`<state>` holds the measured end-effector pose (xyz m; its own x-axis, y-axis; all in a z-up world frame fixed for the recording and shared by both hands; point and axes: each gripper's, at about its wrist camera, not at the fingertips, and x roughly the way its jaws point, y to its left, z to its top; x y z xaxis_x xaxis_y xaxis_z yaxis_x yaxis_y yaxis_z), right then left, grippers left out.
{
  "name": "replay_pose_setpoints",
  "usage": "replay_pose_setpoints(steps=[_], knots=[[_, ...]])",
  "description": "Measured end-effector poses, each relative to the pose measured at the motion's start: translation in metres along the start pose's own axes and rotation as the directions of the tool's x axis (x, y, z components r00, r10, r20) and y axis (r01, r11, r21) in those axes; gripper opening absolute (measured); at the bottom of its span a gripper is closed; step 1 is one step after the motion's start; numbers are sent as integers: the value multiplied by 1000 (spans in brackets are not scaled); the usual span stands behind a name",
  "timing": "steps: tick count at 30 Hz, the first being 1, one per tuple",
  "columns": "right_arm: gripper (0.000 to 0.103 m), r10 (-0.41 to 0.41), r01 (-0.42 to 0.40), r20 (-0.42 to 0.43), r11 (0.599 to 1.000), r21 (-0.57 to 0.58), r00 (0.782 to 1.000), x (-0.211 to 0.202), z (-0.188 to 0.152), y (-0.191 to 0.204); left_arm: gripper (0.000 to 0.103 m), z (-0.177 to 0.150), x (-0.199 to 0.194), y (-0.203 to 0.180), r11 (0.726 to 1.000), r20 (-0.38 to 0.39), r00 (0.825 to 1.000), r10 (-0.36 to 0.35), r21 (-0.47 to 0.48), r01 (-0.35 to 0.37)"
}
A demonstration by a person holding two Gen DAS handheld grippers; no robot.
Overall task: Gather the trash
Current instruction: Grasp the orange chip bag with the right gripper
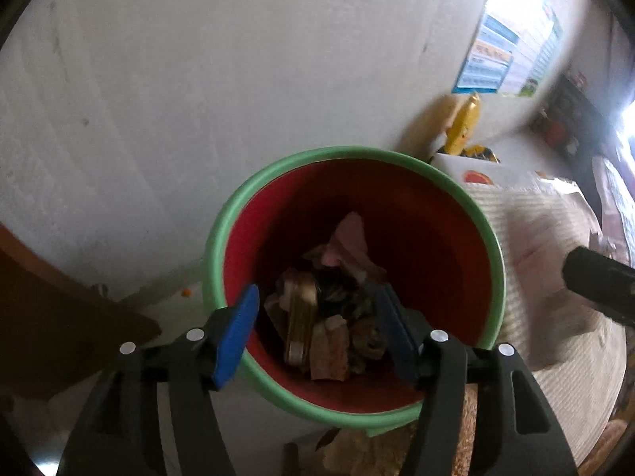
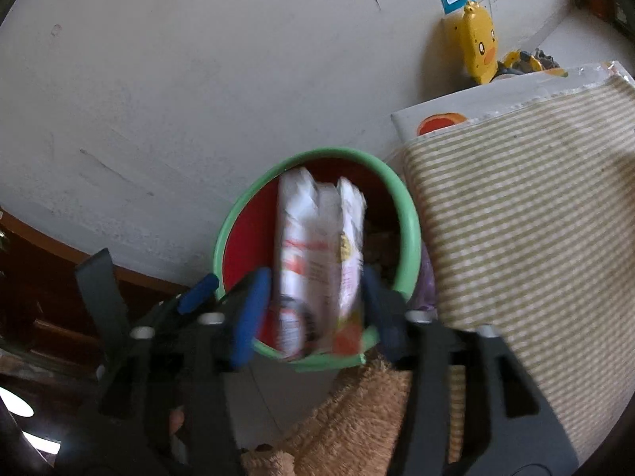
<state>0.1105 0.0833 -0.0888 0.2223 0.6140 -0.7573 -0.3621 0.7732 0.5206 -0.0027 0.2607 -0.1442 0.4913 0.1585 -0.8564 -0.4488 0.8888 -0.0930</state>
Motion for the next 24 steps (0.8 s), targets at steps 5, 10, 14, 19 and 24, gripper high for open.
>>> replay_pose_setpoints(steps=[5,10,14,19,24], knots=[[77,-99,92,81,992,83,992,-26,-1,-49,64,-4,-1,-2,1000,-5,1000,1,20,-1],[77,-351,241,199,871,429,915,-97,-5,-173,64,-4,0,-8,999,-12,1000,-8,35,9],[79,-487,209,234,693,690,841,-151,-26,-264,64,-3,0,-21,998,-26,1000,-16,65,18],[88,-533,185,195,577,795,824,-165,-21,-329,64,-2,-9,-53,989,-24,999,-37,141,40],[86,-481,222,139,617,755,866,-140,-2,-356,64,-3,-24,-94,972,-9,998,-64,224,64]])
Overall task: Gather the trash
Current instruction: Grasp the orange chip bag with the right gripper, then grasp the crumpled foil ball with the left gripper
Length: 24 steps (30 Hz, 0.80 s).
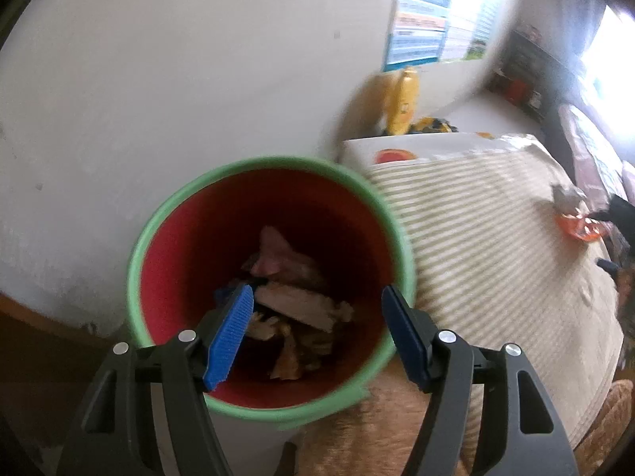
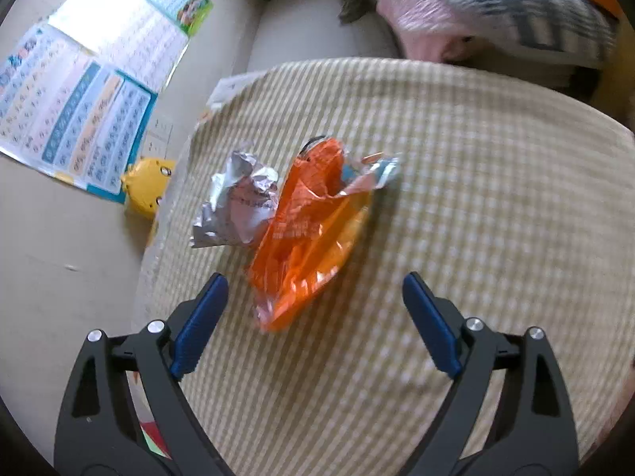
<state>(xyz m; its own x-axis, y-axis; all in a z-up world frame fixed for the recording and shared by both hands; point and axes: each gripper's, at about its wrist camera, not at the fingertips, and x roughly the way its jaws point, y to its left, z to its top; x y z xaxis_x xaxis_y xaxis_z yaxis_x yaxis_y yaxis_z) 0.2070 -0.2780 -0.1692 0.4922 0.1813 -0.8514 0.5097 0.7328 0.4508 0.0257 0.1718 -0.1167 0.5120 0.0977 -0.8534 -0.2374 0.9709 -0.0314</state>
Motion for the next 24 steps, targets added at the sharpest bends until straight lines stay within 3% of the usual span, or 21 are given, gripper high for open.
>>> replay_pose_setpoints(steps=[1,2,5,10,13,16,20,24], knots=[[75,5,-5,-7,1000,-22,1000,5,3,-1,64,2,-3,-9,1000,6,1000,-2,18,2],[54,10,-10,-15,999,-33,1000,10,3,-1,64,3,-5,-15,1000,11,1000,-5,30,5],[32,89,-92,-47,995,-49,995,11,4,-7,64,10,-11,-50,995,36,999,-29,95,25],[27,129,-145,-76,955,-258,989,-45,-39,-25,65,25,-7,-124,970,31,993,-115,219,106],[27,142,-164,-94,942,-292,985,-76,-73,-47,68,34,2,-179,941,20,982,-190,288,176],[27,146,-154,-49,940,-306,988,-106,-103,-70,68,49,18,-238,912,15,971,-240,345,221],[27,144,-141,-10,948,-287,989,-107,-103,-90,74,69,48,-318,878,6,956,-293,397,267],[27,173,-175,-30,952,-251,985,-97,-95,-100,74,70,67,-371,857,14,962,-273,459,237]])
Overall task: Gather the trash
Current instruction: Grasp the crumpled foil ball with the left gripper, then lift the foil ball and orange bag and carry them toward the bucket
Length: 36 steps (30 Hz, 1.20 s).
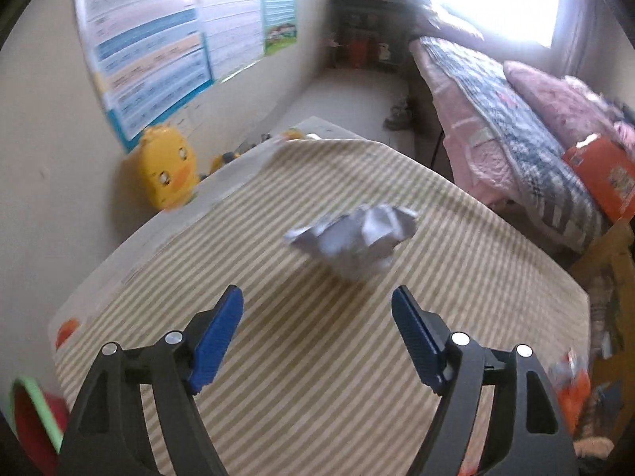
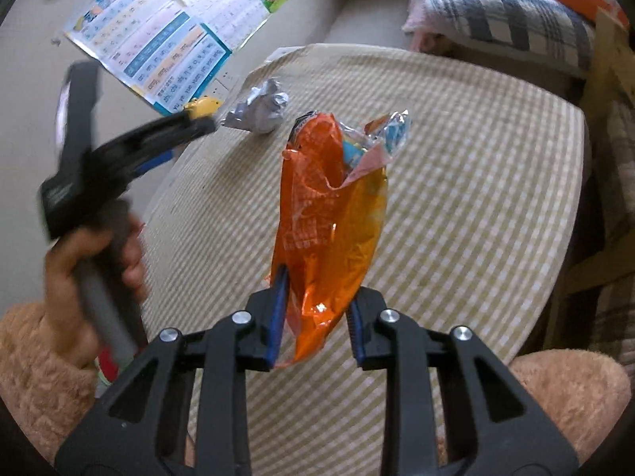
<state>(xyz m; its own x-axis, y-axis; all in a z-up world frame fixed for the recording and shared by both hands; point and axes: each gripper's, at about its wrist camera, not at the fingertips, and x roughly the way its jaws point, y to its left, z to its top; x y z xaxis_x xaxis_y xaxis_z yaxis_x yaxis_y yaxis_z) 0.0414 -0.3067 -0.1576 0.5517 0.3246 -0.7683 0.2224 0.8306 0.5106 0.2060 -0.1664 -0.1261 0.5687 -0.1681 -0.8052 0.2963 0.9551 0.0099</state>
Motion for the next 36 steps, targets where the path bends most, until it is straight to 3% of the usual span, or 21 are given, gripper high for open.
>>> replay_pose_setpoints(steps=[5,10,11,15,23,36], knots=[[28,35,-36,-35,999,-25,999,9,0,7,80,14,23,-18,999,-26,999,-36,-19,36],[28,54,-54,-29,999,-3,998,9,3,1,79,26,52,-24,1000,-94,995,18,-11,-19],[28,52,-52,-30,999,-3,998,10,3,-1,77,29,57,-23,1000,-105,994,26,-12,-28],[28,43,-43,-34,999,-10,998,13,4,-5,47,37,69,-22,999,-141,989,34,-8,-35],[28,25,-26,-43,1000,-14,999,21,1,2,41,22,37,-5,1000,-82,997,7,-9,-8],[28,-40,36,-71,998,-56,997,30,-3,16,42,-68,-83,51,997,-10,999,-38,-61,37]])
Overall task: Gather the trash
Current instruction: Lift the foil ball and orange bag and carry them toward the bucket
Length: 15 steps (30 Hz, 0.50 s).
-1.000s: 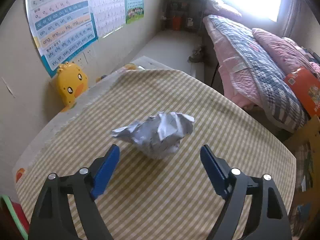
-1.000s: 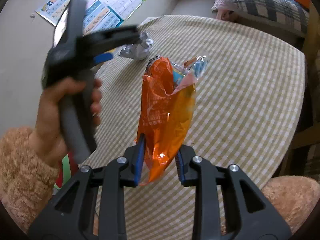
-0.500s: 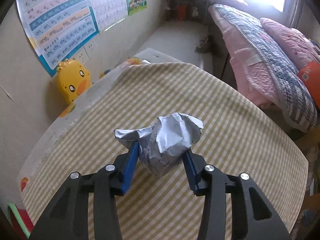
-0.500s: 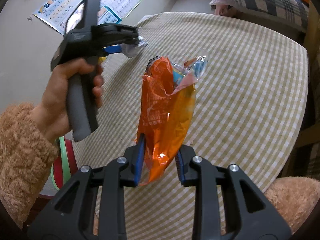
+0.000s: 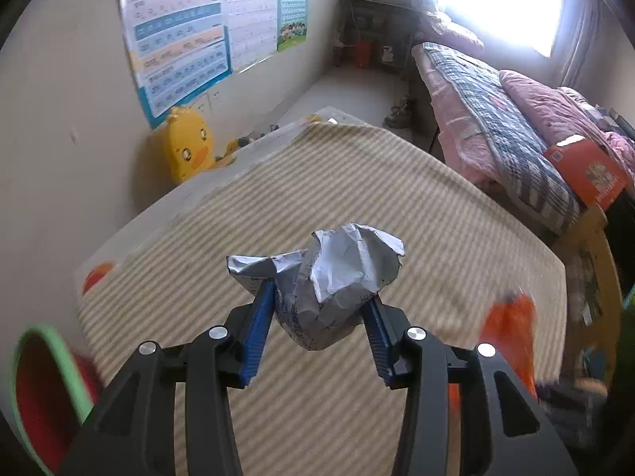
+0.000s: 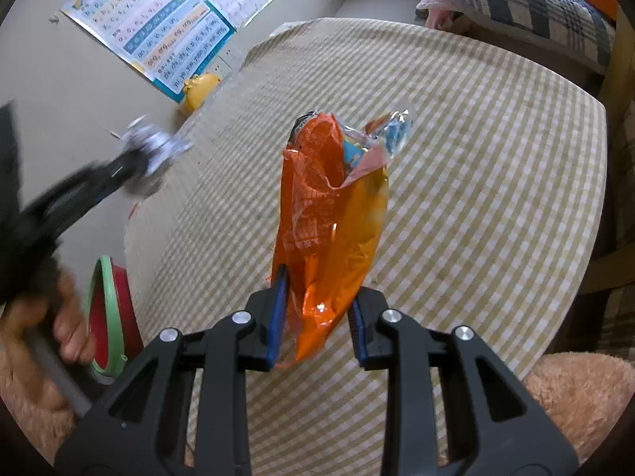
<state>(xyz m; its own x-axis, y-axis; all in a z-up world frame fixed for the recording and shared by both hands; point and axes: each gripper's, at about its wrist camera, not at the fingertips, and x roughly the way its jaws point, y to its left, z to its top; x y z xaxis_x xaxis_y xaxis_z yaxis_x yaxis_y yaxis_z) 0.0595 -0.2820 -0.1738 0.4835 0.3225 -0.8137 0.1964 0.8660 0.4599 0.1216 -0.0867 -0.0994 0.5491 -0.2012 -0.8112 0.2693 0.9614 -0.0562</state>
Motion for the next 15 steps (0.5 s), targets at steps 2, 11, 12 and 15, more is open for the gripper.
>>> replay_pose_setpoints(steps=[2,11,12,15], knots=[[28,-12,12,-5,1000,-10,1000,2,0,2,42,-16,-13,6,1000,-25,1000,1,-14,-1],[28,-67,69,25,996,-60,997,-1,-2,12,43,-57,-61,14,999,-14,1000,-24,-27,24],[28,-78,80,29,994,-69,997,-3,-2,14,43,-58,-64,15,1000,-12,1000,-21,-22,21],[28,-105,109,57,991,-78,993,-13,-2,20,43,-59,-72,20,999,-3,999,-36,-36,36]])
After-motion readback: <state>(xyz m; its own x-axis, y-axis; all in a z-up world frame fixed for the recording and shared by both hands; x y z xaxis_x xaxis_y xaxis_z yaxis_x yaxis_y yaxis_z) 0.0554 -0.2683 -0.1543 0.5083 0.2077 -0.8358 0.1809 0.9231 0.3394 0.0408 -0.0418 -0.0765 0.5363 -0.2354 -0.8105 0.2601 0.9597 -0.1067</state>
